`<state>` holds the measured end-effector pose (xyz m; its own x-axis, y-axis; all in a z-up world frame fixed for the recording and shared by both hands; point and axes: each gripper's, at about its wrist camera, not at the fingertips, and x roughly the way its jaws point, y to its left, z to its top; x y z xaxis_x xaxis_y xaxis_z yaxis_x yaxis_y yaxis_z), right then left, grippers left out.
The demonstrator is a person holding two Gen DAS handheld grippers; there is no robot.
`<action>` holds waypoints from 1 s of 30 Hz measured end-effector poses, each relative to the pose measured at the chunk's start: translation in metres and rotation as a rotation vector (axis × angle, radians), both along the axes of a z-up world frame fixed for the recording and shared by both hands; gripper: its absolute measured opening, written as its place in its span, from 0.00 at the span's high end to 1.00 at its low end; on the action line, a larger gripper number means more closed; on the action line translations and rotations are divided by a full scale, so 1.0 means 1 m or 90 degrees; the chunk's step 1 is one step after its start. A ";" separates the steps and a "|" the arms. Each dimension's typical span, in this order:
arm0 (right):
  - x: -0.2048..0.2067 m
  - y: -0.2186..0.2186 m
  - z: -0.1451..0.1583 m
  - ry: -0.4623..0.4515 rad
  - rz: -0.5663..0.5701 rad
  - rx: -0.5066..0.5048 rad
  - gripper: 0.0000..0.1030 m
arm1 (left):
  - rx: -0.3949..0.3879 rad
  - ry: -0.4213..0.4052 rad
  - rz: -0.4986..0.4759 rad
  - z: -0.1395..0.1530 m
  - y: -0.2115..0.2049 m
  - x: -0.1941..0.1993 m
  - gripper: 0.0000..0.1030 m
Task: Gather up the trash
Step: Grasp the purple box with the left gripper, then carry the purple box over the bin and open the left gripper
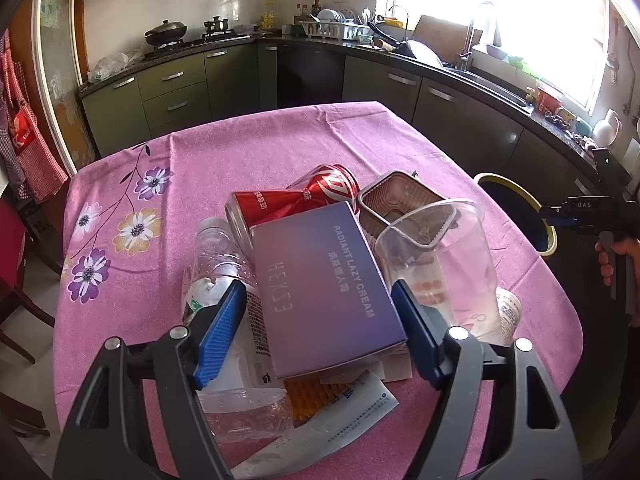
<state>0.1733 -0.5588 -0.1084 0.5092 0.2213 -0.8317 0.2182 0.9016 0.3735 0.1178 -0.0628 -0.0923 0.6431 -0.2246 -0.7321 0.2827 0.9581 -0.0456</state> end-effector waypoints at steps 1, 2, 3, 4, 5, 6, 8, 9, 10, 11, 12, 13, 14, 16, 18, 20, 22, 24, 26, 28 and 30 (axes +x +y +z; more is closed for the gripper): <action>0.000 -0.001 0.000 0.000 0.001 0.001 0.59 | -0.001 0.005 -0.003 -0.002 -0.001 0.001 0.36; -0.001 -0.001 0.000 -0.001 0.003 0.001 0.59 | -0.004 0.012 -0.005 -0.004 -0.001 0.001 0.40; -0.001 0.000 0.000 -0.001 0.004 0.001 0.59 | -0.006 0.015 -0.006 -0.005 -0.001 0.002 0.41; -0.001 0.000 0.000 -0.001 0.006 0.001 0.59 | -0.007 0.015 -0.006 -0.006 -0.001 0.001 0.41; -0.001 0.000 0.000 -0.001 0.007 0.001 0.59 | -0.008 0.014 -0.006 -0.006 -0.001 0.001 0.41; 0.000 0.001 0.000 -0.001 0.007 0.001 0.59 | -0.010 0.013 -0.006 -0.006 -0.001 0.001 0.42; 0.000 0.001 -0.001 -0.001 0.009 0.000 0.59 | -0.014 0.010 -0.005 -0.004 0.000 0.000 0.43; 0.001 0.002 -0.001 -0.002 0.010 0.001 0.59 | -0.016 0.008 -0.005 -0.003 0.000 0.000 0.43; 0.001 0.002 -0.002 -0.002 0.011 0.002 0.59 | -0.018 0.006 -0.004 -0.002 0.000 0.000 0.43; 0.001 0.003 -0.003 -0.001 0.011 0.001 0.59 | -0.019 0.003 -0.005 -0.001 0.000 -0.001 0.44; 0.001 0.003 -0.003 -0.002 0.012 0.001 0.59 | -0.021 0.000 -0.006 0.001 0.000 -0.001 0.44; 0.001 0.004 -0.003 -0.003 0.014 0.002 0.59 | -0.025 -0.004 -0.005 0.004 0.000 -0.002 0.44; 0.001 0.005 -0.004 -0.003 0.016 0.003 0.59 | -0.025 -0.009 -0.004 0.006 0.001 -0.003 0.44; 0.001 0.007 -0.006 -0.004 0.019 0.005 0.59 | -0.024 -0.018 -0.003 0.012 0.000 -0.004 0.45; 0.002 0.008 -0.007 -0.004 0.023 0.008 0.59 | -0.020 -0.027 0.000 0.017 0.000 -0.005 0.49; 0.001 0.008 -0.008 -0.005 0.025 0.010 0.59 | -0.021 -0.035 0.000 0.022 0.000 -0.006 0.50; 0.001 0.010 -0.008 -0.008 0.027 0.011 0.59 | -0.019 -0.045 -0.001 0.027 0.000 -0.007 0.50; 0.000 0.010 -0.008 -0.010 0.029 0.012 0.59 | -0.019 -0.051 -0.003 0.030 -0.001 -0.007 0.50; 0.000 0.011 -0.008 -0.010 0.030 0.012 0.59 | -0.020 -0.054 -0.006 0.032 -0.001 -0.007 0.50; -0.001 0.012 -0.008 -0.011 0.032 0.011 0.59 | -0.022 -0.059 -0.008 0.035 -0.001 -0.008 0.50; -0.001 0.012 -0.008 -0.011 0.033 0.011 0.59 | -0.025 -0.069 -0.009 0.041 -0.001 -0.010 0.50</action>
<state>0.1718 -0.5467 -0.1163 0.5116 0.2622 -0.8183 0.1648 0.9047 0.3929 0.1082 -0.0639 -0.0518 0.7140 -0.2616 -0.6494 0.3020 0.9519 -0.0514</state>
